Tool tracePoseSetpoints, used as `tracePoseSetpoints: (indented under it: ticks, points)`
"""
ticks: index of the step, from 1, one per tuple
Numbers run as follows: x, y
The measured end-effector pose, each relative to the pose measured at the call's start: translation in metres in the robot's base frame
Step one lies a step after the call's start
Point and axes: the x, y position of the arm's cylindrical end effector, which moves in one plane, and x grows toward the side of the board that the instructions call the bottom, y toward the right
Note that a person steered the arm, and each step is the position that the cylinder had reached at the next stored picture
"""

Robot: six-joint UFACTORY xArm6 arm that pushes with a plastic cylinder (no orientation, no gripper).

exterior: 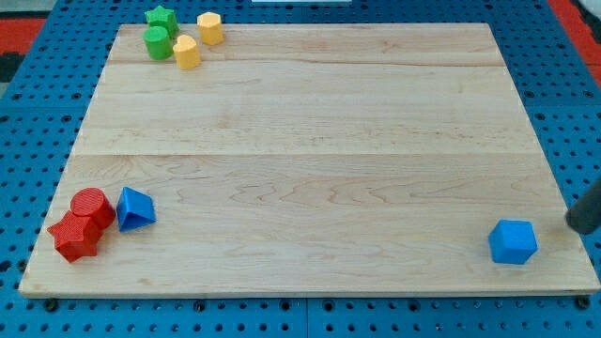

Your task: Push blue cube towards group of blocks

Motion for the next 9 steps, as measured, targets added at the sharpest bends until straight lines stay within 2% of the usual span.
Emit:
tracePoseSetpoints:
  ticks: [1, 2, 3, 4, 5, 6, 9]
  points:
    - [0.005, 0.004]
    - [0.016, -0.017]
    - [0.016, -0.087]
    - [0.016, -0.125]
    - [0.023, -0.096]
    - [0.038, -0.104]
    - [0.014, -0.26]
